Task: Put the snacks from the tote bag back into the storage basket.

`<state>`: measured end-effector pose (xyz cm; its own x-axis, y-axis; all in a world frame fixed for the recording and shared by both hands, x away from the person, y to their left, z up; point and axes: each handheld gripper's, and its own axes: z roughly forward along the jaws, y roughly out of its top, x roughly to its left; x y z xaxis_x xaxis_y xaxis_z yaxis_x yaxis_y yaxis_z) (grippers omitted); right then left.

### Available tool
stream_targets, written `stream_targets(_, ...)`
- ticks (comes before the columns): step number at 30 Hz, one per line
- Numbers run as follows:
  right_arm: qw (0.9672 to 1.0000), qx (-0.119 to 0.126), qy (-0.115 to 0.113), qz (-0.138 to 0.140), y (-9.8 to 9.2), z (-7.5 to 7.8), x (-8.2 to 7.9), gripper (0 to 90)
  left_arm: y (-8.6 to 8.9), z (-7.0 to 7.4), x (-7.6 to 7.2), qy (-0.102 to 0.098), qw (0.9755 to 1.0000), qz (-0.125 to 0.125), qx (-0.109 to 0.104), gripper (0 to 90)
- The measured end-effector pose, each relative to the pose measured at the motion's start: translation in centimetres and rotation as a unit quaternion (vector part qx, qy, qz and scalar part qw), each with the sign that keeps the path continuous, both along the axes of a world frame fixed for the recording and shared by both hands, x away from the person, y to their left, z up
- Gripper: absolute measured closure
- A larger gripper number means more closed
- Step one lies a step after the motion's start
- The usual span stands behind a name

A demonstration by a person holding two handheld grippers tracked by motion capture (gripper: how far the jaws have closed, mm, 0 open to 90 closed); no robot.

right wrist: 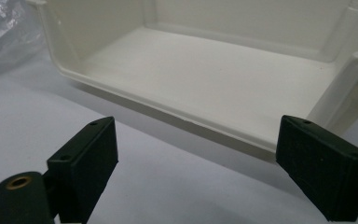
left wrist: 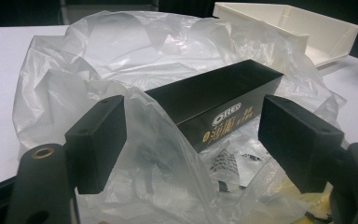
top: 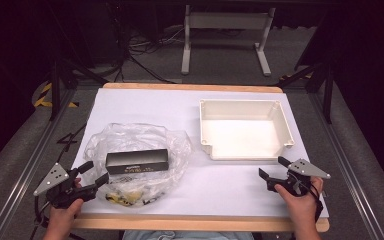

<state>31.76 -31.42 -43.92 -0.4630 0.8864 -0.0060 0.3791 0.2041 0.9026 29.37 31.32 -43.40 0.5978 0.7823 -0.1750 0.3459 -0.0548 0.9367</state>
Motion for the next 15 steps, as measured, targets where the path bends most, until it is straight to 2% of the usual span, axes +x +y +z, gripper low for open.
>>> stream_targets(5,0.9998,-0.001,0.007,0.016,0.4,0.2,0.1,13.6,0.1,0.1,0.0,0.000,1.0000,-0.002,0.001,24.4)
stream_targets(8,0.9995,-0.016,0.013,0.023,0.6,0.4,0.1,13.6,-0.1,0.0,0.0,-0.002,1.0000,-0.002,0.000,24.4)
stream_targets(10,0.9992,-0.009,0.017,0.034,0.6,0.7,0.0,13.8,-0.1,0.1,-0.1,-0.003,1.0000,-0.002,0.000,24.4)
stream_targets(15,0.9989,-0.011,0.013,0.043,0.5,1.8,-0.2,13.9,-0.1,0.1,-0.1,-0.003,1.0000,0.000,0.000,24.4)
